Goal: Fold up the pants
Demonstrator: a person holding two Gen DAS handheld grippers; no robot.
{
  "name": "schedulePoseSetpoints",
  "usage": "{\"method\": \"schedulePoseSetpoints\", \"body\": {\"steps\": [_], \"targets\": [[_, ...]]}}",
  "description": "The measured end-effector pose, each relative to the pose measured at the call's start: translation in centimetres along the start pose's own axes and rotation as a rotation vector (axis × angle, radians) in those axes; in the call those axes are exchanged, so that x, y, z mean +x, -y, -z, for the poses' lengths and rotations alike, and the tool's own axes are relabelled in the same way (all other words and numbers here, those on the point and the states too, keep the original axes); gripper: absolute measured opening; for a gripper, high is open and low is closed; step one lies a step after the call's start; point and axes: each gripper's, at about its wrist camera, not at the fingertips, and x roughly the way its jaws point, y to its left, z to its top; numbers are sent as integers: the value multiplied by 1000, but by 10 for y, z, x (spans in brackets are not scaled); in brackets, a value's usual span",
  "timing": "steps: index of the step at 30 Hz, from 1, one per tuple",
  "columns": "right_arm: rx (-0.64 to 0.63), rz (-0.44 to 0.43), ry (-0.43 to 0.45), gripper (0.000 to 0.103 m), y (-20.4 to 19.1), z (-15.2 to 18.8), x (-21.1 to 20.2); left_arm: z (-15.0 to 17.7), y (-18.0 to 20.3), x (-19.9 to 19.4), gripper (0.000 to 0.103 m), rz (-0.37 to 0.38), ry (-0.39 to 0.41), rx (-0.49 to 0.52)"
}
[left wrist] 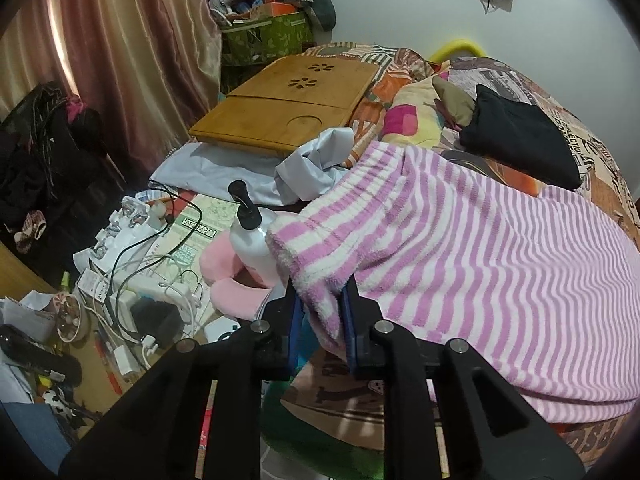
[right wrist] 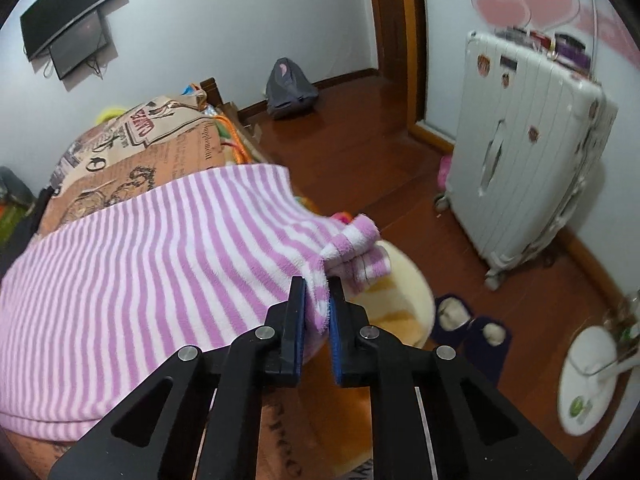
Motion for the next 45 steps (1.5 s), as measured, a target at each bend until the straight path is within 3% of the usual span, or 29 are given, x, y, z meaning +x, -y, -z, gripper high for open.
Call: {"method": "schedulePoseSetpoints", "body": {"steps": [5,8,13,15,18,19,24,31,37,45], "targets": [[1,64,-5,4,9,-3,2,12,-2,13,19,-5,-46,9],[4,29,-78,4,13,2,12,21,-4,24,21,9,-83,11],[-34,36,-92,6,8,6,6,20,-3,7,28,3,-63,45],[-28,30,-101,15,10,4,2,15,-1,-7,29,-16,-47,60],[-15,29,-93,35,12,2,-8,3,5,-29,34,14,-16,52],[-14,28,-85,37,12,3,-11,-1,9,-34,35,23,-8,55],[-54,5,-48,44,5,0,-33,-27,69,-74,40,104,86,167],[-51,-112,-41,45,-1,8,-52,-41,201,-113,59,367,150,354],[-3,-249,-119,45,-8,27,-42,-12,311,-108,61,518,63,510],[88,-332,-185,45,-4,44,-10,44,402,-82,61,574,-85,636]]}}
